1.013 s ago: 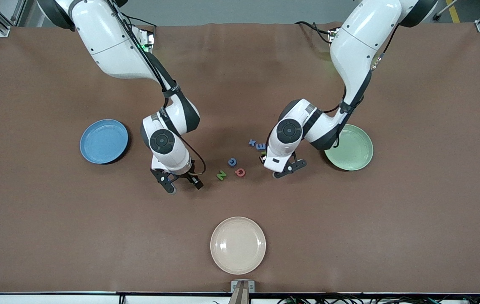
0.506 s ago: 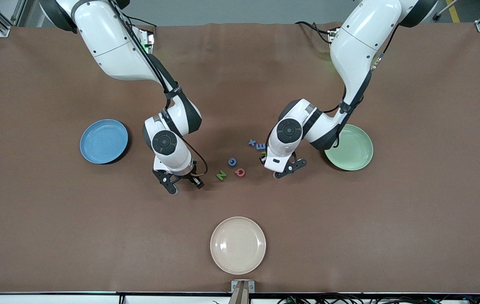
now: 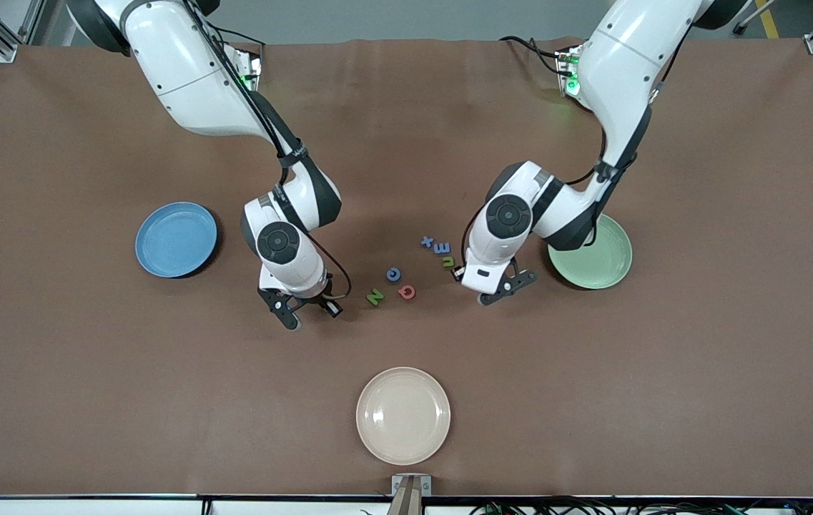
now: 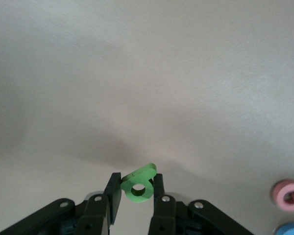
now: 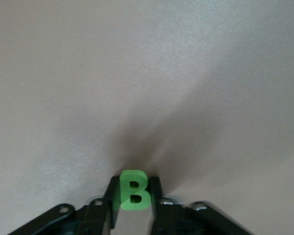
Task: Sort uppercase to blue plate, lowercase to green plate
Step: 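Carry the b and B to the green and blue plates, releasing them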
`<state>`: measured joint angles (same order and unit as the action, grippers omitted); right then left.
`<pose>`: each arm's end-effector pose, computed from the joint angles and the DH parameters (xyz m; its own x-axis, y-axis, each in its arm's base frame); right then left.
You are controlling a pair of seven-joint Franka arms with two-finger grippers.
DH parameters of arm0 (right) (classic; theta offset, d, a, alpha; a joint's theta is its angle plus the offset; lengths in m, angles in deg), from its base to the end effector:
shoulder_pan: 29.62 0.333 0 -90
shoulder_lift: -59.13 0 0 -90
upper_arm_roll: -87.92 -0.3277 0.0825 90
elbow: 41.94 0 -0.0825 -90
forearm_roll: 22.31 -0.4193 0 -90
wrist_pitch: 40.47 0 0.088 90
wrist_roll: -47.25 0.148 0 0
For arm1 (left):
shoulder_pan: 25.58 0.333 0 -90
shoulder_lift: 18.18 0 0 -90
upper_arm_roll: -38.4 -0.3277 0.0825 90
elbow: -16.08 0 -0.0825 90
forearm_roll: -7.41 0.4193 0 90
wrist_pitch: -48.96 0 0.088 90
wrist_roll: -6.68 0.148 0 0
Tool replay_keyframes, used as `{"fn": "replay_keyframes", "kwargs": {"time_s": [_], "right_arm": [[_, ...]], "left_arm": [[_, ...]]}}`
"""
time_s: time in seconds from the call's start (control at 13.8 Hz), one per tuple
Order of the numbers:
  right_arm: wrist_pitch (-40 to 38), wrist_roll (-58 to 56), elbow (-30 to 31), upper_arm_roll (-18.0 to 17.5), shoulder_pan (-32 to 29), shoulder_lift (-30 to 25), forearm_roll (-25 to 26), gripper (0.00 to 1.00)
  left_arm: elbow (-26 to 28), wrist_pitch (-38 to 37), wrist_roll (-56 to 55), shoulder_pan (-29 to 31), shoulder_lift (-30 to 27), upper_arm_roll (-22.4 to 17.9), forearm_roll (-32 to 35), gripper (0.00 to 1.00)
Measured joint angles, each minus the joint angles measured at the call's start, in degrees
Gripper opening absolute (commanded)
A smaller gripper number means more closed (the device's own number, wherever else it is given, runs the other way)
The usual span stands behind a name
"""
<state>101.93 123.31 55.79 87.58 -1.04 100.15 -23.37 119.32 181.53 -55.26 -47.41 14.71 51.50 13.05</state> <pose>0.6241 0.3450 0.1232 0.6685 -0.7437 -0.0003 -0.7421 -0.6670 -0.0655 0.5613 -0.3806 0.1740 0.9043 0.4215 -0.0683 0.4216 -0.9067 -0.0133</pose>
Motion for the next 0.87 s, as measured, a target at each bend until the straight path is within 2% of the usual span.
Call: {"fn": "replay_keyframes", "kwargs": {"time_s": [0.29, 0.65, 0.87], "right_arm": [[-1.51, -0.41, -0.53, 0.38, -0.01, 0.22, 0.47, 0.05], [-16.65, -11.28, -6.00, 1.45, -2.82, -0.26, 1.99, 0.04], [-21.40, -19.20, -5.96, 1.60, -6.57, -2.56, 2.05, 0.02]], "left_arm": [[9.02, -1.19, 7.79, 3.61, -8.51, 0.03, 0.03, 0.17], [19.37, -1.18, 18.25, 9.13, -15.20, 0.06, 0.04, 0.17], [24.05, -0.38, 24.95, 13.07, -17.45, 0.09, 0.04, 0.17]]}}
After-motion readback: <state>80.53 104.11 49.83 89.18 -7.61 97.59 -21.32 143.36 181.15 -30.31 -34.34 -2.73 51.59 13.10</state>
